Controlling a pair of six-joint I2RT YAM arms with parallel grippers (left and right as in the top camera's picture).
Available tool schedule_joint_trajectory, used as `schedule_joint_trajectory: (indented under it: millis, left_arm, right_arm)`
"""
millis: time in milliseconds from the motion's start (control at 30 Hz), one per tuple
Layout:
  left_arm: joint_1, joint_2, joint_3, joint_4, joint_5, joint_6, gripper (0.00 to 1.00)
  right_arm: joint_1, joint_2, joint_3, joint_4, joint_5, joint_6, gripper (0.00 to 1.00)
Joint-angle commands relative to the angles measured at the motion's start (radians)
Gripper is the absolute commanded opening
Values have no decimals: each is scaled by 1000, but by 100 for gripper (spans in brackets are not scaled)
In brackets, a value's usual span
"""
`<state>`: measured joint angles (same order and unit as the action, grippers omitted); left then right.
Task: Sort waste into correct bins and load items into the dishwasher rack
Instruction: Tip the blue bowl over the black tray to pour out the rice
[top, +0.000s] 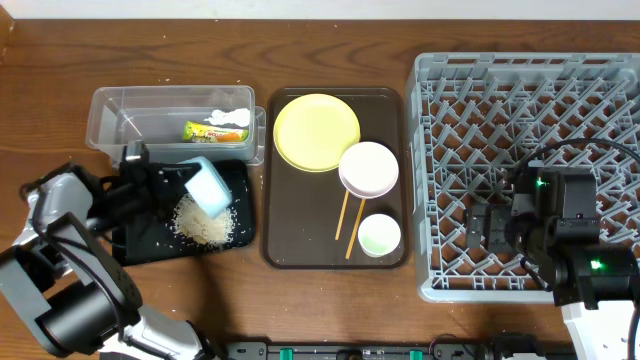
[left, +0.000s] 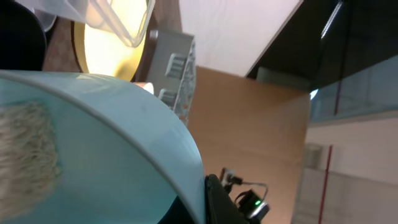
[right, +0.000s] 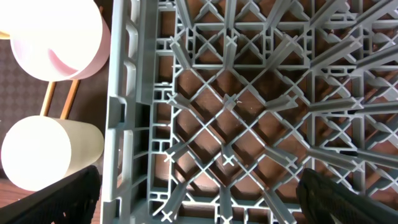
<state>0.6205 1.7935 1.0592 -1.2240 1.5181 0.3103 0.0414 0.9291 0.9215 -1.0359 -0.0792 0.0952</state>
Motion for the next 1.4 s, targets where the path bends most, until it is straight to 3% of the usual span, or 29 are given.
schedule_joint_trajectory:
  millis: [0, 633, 900, 1033, 1100, 1367]
  left_arm:
    - [33, 4, -5, -6, 46, -5, 6]
    - [53, 4, -5, -31, 55, -53, 6]
    - [53, 4, -5, 137, -24, -10, 6]
    - [53, 4, -5, 134, -10, -72, 6]
    - [50, 4, -5, 130, 56, -39, 6]
    - [50, 2, -3, 141, 28, 26, 6]
  right_arm:
    - [-16, 0, 19, -5, -8, 5, 99]
    - [-16, 0, 19, -5, -8, 5, 99]
    - [-16, 0, 19, -5, -8, 5, 99]
    - [-16, 0, 19, -5, -8, 5, 99]
    - [-16, 0, 19, -5, -8, 5, 99]
    - [-16, 0, 19, -5, -8, 5, 99]
